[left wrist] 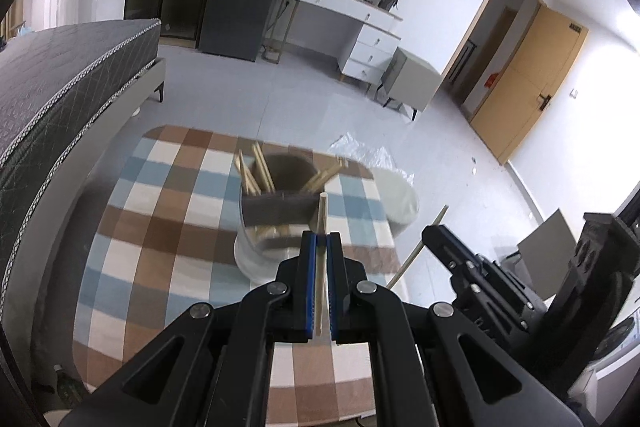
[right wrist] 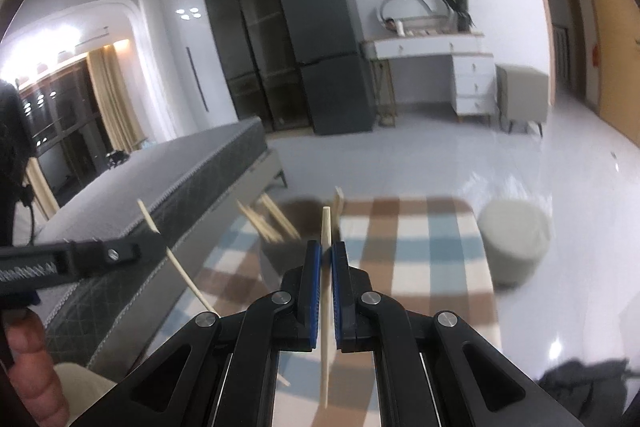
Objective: Organize utensils
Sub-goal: 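Lift both held chopsticks and carry them above the utensil holder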
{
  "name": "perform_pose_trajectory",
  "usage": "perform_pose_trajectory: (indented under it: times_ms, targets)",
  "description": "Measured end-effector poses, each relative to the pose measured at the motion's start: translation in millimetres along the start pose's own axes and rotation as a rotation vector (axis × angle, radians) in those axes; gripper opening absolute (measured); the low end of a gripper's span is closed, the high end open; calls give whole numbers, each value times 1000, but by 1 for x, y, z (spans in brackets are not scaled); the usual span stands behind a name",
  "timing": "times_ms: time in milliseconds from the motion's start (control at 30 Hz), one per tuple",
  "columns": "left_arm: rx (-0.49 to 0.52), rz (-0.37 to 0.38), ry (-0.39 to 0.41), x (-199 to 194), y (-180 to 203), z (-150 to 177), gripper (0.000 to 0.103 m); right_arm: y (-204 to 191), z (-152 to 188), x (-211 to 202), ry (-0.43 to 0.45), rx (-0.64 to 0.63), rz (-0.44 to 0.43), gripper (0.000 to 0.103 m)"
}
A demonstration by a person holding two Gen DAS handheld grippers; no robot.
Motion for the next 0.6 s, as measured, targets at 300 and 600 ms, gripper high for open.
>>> perform_pose_trajectory:
  times_ms: [300,600]
  targets:
    - [-126,64,63,5,-18,-54,1,-17,-74,18,70,-115,-20,5]
    - [-193,57,117,36,-39,-90,1,-14,-120,58,94,-148,-37,5]
Point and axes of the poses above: each gripper's, at about its wrist camera, not at the fingertips, and x roughly the way its jaws point, y to its right, z to its underside, the point moved 3 cm from there along x, roughly the way its jaws point, and after that the axes turned 8 degrees about -z, right-handed, at the moved point
